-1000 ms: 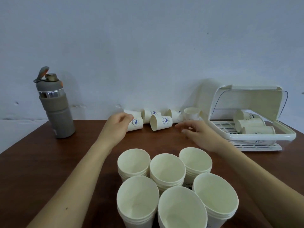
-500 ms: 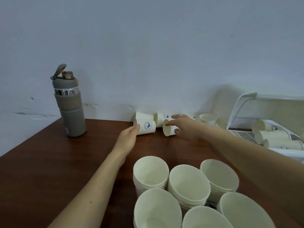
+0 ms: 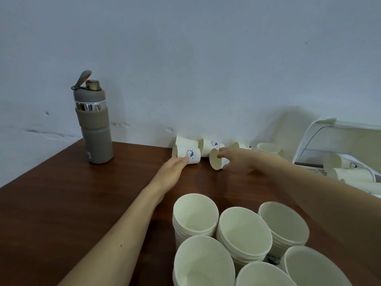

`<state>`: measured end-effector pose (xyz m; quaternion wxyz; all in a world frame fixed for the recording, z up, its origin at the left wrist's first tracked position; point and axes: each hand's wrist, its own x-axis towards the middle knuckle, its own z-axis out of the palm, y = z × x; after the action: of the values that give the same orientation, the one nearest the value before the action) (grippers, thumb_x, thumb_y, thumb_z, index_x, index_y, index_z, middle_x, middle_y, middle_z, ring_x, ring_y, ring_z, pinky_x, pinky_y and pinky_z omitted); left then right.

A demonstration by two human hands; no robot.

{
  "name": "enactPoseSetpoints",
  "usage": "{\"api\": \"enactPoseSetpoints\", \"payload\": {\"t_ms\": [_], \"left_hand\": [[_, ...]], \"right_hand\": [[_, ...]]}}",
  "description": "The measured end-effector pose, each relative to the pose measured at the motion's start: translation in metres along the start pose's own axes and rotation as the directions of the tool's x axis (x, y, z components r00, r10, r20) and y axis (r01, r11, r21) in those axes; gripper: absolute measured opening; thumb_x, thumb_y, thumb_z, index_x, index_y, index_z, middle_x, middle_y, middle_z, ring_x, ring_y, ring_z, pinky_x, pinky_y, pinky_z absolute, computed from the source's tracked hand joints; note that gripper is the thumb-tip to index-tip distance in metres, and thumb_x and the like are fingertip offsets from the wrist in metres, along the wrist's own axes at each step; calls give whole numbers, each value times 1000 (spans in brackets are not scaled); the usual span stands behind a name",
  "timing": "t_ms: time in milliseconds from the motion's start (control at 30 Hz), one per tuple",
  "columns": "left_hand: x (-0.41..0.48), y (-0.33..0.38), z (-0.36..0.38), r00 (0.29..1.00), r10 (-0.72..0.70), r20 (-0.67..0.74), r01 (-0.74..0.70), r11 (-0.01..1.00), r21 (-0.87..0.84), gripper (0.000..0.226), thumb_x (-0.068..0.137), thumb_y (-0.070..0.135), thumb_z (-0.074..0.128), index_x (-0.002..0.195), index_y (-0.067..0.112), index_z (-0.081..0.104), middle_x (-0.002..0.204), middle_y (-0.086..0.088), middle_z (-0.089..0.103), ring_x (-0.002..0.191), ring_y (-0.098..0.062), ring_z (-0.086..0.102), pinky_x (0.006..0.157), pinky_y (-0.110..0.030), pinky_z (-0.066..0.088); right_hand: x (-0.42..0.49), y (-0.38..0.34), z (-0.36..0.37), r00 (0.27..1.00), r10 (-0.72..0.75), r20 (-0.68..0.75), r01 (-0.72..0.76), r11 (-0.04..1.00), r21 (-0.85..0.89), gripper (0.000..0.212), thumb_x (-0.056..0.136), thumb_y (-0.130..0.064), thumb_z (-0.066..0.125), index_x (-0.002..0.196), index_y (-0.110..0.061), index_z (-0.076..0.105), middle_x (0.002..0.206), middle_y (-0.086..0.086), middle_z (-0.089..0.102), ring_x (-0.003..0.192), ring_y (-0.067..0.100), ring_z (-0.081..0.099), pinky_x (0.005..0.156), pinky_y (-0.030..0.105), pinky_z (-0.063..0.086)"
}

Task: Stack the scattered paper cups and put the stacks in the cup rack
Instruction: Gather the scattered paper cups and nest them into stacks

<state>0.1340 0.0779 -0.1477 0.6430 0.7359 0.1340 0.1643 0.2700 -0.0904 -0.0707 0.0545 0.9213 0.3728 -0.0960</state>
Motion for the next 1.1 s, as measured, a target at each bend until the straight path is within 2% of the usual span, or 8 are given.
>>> {"api": "enactPoseSetpoints", "payload": {"t_ms": [100,200,300,433,633,833,933,1100], "left_hand": [[1,-2,1,1000,12,8,-12,998,62,23,92,51,53,96,29,59,107,10,60,99,-8,54,88,-27,39],[1,-2,3,999,34,-6,-33,992,120,18,99,41,53,95,24,51,98,4,49,90,-11,44,69,-21,33],[0,-1,2,998,45,-37,-40,990,133,20,101,33,53,84,27,61,93,12,61,86,-3,54,74,-16,38],[0,2,3,997,53,-64,-43,988,148,20,99,31,57,106,19,71,98,11,66,87,2,56,72,-17,41],[-7,28,5,980,126,-151,-111,988,106,8,95,19,63,100,18,69,93,7,68,83,-3,62,73,-25,51],[-24,72,8,955,264,-135,-257,964,65,4,84,20,70,85,24,69,91,-4,72,83,-17,68,74,-37,60],[-39,97,7,928,351,-128,-349,936,40,7,82,19,72,81,23,67,87,-2,70,82,-15,65,87,-52,58],[-66,130,8,887,455,-70,-457,889,-13,12,78,20,74,75,22,63,80,-5,64,80,-21,60,89,-60,52]], "right_hand": [[6,0,4,1000,20,11,-20,998,-54,54,96,-16,52,149,-16,43,152,12,37,140,32,42,110,47,41],[10,4,11,998,60,14,-57,985,-165,45,95,-18,53,139,-14,47,138,10,43,121,32,55,97,46,50],[3,4,12,996,87,-22,-90,979,-181,38,94,-14,49,131,-8,48,137,8,46,108,33,61,79,39,50],[-14,8,8,990,109,-93,-121,984,-134,34,92,-15,51,124,-6,55,132,9,58,108,33,62,83,40,53],[-66,14,-2,938,198,-284,-123,957,263,56,94,-32,61,143,-9,51,140,11,58,127,29,54,100,34,43],[-123,13,-7,853,274,-444,30,824,566,76,68,-63,76,130,-21,61,120,-1,65,108,20,63,97,40,50],[-146,9,-12,827,289,-482,133,733,667,57,75,-54,78,121,-23,67,111,-3,69,100,18,65,92,38,52],[-179,-4,-24,811,264,-521,330,529,782,49,67,-61,75,100,-24,77,100,11,77,98,35,71,91,62,54]]}}
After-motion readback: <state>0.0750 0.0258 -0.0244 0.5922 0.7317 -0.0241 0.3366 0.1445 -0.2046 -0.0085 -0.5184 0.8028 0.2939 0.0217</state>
